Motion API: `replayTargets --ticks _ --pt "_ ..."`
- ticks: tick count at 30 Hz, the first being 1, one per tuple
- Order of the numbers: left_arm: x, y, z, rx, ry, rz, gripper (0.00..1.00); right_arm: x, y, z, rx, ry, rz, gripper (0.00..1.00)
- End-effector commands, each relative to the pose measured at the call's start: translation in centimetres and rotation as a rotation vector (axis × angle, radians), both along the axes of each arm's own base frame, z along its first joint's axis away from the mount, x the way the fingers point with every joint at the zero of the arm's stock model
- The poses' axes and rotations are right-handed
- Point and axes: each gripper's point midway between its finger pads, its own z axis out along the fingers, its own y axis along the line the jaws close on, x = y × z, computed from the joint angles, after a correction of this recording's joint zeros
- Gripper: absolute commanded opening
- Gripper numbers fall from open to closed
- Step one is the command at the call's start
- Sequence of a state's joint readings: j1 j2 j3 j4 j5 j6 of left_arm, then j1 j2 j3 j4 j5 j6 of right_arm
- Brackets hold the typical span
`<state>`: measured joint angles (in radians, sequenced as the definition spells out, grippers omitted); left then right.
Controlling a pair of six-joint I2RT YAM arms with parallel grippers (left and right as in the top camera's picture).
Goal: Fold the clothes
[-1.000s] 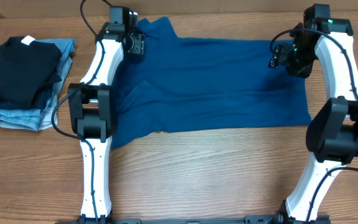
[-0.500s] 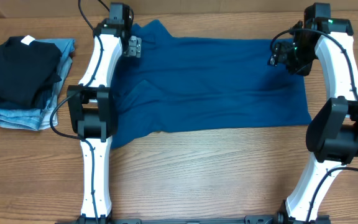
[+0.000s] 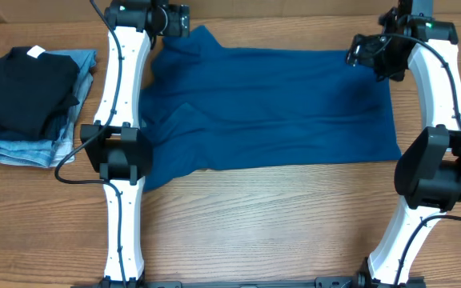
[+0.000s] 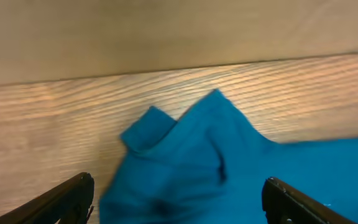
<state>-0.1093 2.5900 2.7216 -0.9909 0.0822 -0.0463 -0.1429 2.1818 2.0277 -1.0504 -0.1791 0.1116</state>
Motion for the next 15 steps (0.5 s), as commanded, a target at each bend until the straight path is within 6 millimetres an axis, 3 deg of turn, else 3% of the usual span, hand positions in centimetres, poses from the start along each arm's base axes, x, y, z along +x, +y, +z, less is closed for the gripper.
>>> replayTargets --ticks 1,9,12,15 --pt "-0.5 -3.4 1.9 0.075 -0.067 -0.196 0.92 1.3 -1.9 2.0 -0.009 -0.08 -0.045 0.94" --pt "2.1 -4.4 1.1 0.116 -0.183 -0.224 1.0 4.0 -3.9 3.5 -0.087 -0.209 -0.081 0.94" --pt "3.1 -4.5 -0.6 0.13 -0.215 -0.237 1.0 4.8 -4.2 2.5 -0.097 -0.217 -0.087 0.94" --pt "3.7 -4.6 -2.7 0.136 -0.232 -0.243 0.99 5.3 -4.3 -0.3 -0.092 -0.181 -0.086 0.94"
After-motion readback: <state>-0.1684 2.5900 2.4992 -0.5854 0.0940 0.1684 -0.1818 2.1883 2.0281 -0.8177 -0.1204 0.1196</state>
